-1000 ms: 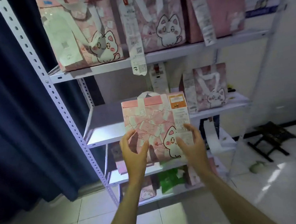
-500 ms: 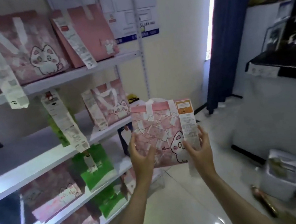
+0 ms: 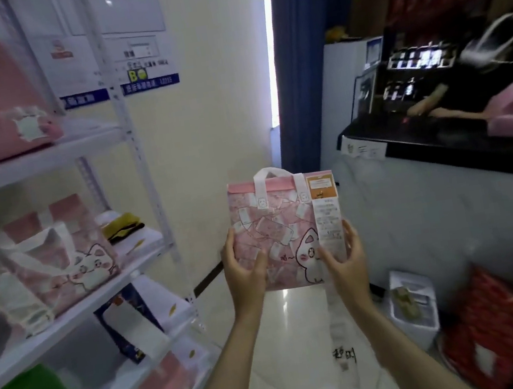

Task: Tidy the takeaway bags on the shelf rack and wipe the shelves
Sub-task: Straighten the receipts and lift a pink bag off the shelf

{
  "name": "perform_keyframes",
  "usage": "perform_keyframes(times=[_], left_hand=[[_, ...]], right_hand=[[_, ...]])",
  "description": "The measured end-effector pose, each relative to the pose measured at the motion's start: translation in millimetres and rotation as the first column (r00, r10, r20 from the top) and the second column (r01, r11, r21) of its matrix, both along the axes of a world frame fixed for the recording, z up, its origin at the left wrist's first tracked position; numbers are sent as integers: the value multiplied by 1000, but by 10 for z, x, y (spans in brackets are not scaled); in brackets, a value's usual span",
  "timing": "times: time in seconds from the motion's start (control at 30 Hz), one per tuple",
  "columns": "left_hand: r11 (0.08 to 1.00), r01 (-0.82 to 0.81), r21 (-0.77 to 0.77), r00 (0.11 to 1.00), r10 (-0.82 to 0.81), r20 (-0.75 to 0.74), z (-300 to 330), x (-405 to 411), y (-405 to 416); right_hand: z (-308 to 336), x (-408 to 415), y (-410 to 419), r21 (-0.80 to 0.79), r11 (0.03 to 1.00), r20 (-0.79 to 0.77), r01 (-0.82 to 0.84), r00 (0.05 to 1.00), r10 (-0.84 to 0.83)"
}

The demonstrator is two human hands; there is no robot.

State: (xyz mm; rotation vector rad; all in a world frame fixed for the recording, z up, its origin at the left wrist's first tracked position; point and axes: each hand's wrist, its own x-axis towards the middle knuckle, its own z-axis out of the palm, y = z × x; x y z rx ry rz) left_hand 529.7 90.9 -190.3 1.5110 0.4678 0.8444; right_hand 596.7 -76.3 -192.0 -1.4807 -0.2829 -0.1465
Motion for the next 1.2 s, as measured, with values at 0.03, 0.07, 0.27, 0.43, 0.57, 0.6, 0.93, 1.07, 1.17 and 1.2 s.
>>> perform_keyframes(times=[0.03,0.07,0.27,0.43,0.57,0.6,0.93,1.07,1.17,1.2], left_hand=[[1000,18,-7,1000,-18,1,-12,161,14],[999,35,-4,999,-35,1,-16,321,22],[994,107,-32,994,-108,-24,-32,1256,8],[988,149,-35,989,-149,-11,-27,2147,-159],[980,181,-78,983,-179,25,-42,2974,-355],[978,191,-88,982,-190,21,-31,3189,-427],[949,226,-219,973,-211,93,350,5079,-1034],[944,244,-222,969,-227,100,431,5723,-1145],[943,259,-208,964,-241,109,452,6205,-1172],[942,265,-204,963,-249,105,451,6365,-1178]], right_hand=[[14,135,-5,5,1000,1,20,1000,-20],[17,276,-10,7,999,1,44,999,-44],[-52,1133,-85,24,988,-68,153,986,-151],[-147,1965,-256,39,978,-79,205,976,-201],[-213,2775,-502,41,967,-84,251,965,-247],[-210,2981,-579,43,965,-88,259,963,-254],[126,4796,-1200,98,956,-36,277,961,-275],[194,5365,-1327,96,947,-21,305,952,-305],[198,5770,-1375,98,943,-20,319,948,-319],[204,5899,-1385,100,941,-21,323,946,-323]])
